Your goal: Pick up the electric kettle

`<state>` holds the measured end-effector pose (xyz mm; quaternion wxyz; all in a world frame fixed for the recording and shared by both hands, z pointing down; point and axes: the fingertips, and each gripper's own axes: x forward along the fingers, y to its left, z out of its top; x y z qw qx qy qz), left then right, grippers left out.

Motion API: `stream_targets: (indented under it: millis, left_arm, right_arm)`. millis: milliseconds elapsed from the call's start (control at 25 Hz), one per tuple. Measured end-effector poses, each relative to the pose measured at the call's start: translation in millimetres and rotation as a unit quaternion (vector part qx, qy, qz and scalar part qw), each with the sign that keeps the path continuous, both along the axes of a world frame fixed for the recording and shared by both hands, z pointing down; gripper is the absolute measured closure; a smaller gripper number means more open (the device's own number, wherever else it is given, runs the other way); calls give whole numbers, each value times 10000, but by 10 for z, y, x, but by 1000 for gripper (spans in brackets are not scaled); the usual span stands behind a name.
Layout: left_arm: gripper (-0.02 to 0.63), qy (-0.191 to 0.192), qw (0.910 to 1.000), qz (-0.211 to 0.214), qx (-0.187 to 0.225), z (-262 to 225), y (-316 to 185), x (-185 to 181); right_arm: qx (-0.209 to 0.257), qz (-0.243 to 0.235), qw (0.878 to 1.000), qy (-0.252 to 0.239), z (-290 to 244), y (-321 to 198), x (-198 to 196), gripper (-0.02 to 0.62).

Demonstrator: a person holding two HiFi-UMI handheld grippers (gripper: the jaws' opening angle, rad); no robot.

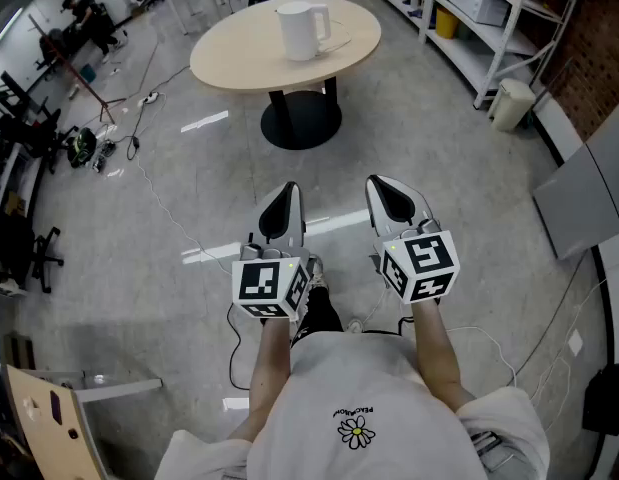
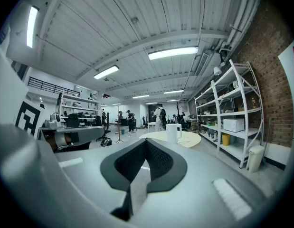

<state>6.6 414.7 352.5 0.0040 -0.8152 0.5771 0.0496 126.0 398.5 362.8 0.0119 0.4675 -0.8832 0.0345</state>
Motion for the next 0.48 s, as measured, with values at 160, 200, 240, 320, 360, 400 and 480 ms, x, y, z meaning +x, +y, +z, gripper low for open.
stream_targets:
  millis: [160, 200, 240, 320, 360, 400, 480]
  left_arm:
    - [606, 14, 10000, 1, 22, -35, -17, 35]
    - [606, 25, 10000, -5, 27, -40, -22, 37]
    - [606, 32, 10000, -12, 31, -45, -25, 39]
    - [606, 30, 10000, -17, 36, -48, -25, 50]
    - [606, 26, 10000, -15, 35, -44, -24, 57]
    - [606, 23, 10000, -14, 32, -36, -25, 60]
    - [606, 25, 10000, -19, 17, -15, -39, 47]
  right_arm:
    - [21, 20, 10000, 21, -12, -26, 53, 592]
    - [26, 21, 10000, 28, -12, -34, 58, 592]
    - [31, 20, 10000, 29, -13, -40, 62, 592]
    - [38, 14, 10000, 15, -10, -46, 74, 592]
    - [40, 10, 10000, 2, -4, -48, 81, 592]
    - [44, 2, 10000, -12, 3, -52, 84, 592]
    - [74, -47, 10000, -44, 6, -64, 66, 592]
